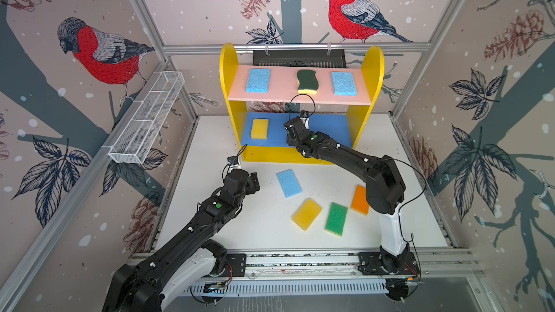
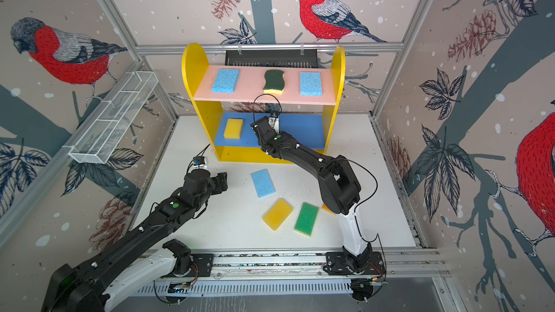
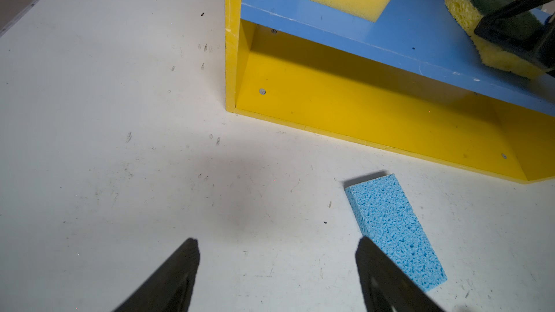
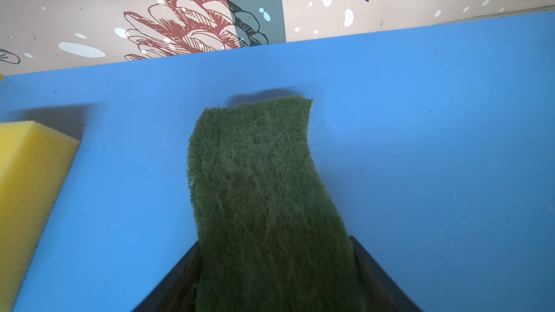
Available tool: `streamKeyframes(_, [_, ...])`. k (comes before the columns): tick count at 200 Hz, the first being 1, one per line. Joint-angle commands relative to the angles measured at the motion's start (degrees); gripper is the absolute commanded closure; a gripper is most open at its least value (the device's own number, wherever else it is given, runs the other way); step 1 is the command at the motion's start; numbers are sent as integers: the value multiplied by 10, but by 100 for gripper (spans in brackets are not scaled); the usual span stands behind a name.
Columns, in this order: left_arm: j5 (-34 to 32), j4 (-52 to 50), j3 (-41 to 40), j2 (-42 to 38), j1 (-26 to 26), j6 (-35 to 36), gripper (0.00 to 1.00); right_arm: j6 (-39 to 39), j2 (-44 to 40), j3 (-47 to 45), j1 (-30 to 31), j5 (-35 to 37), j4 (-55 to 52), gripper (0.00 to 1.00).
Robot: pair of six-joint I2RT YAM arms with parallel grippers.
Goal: Arrange cleaning sponges on a shelf
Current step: Place the cleaning sponge at the shelf.
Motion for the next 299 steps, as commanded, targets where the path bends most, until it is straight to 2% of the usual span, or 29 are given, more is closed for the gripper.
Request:
streamKeyframes(1, [-3, 8, -1, -1, 2, 3, 17, 16, 10, 13, -1, 9, -14, 30])
streamKeyframes(54, [-4, 7, -2, -5, 2, 3, 17, 17, 16, 38, 8, 22, -35, 28])
streamKeyframes(130, [-4, 4, -1, -13, 1, 3, 17, 21, -35, -4, 9, 27, -29, 10])
streamKeyframes(193, [-4, -3, 2, -23, 1, 1, 17, 4, -78, -38, 18, 33, -16, 7])
streamKeyframes(221, [-3, -8, 4, -26, 1, -1, 18, -21, -106, -66, 36, 49, 11, 0])
streamKeyframes(249, [-2, -17, 7, -27, 1, -1, 17, -45, -149, -111, 62, 83, 44, 0])
streamKeyframes(271, [-2, -23, 8, -31, 1, -5, 17, -9, -192, -149, 73, 91, 38, 0])
streamKeyframes(299, [3, -30, 13, -33, 1, -10, 17, 44, -261, -228, 73, 66, 33, 0])
